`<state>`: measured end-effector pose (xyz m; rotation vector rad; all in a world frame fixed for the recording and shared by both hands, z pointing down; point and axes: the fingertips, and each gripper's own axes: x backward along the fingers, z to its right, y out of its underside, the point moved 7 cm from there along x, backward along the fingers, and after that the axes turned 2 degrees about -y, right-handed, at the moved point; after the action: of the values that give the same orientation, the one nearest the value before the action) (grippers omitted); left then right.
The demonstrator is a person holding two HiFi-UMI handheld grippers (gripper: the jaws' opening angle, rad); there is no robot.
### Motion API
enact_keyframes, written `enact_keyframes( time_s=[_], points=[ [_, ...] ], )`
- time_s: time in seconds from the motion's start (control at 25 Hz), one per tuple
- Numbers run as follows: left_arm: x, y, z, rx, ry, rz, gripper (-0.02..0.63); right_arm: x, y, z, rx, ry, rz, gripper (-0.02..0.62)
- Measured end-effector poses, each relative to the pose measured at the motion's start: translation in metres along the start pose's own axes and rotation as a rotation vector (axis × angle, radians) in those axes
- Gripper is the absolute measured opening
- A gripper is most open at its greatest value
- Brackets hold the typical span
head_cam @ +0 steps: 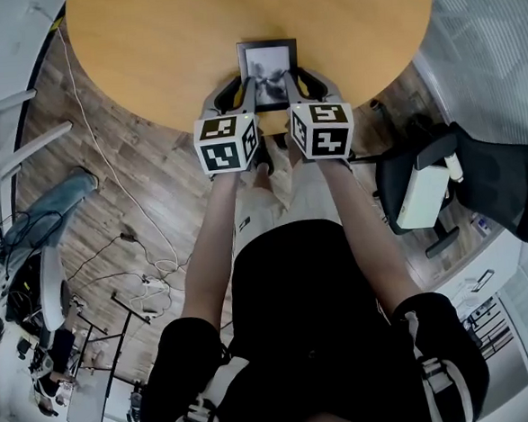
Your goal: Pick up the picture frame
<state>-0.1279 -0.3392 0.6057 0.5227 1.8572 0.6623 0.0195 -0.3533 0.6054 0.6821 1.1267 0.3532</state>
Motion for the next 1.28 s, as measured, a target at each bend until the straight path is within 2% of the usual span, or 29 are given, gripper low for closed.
enact_keyframes(
  time_s=[0.68, 1.28],
  points=[
    [0.133, -0.078, 0.039, -0.115, 0.04, 0.268, 0.086, 0.127, -0.075, -0.062, 0.088, -0.005, 0.298, 0.095],
    [0.255, -0.131, 0.069, -0.212, 0.074, 0.554, 0.085, 0.245, -0.13, -0.128, 0.205, 0.009, 0.584, 0.094]
  ],
)
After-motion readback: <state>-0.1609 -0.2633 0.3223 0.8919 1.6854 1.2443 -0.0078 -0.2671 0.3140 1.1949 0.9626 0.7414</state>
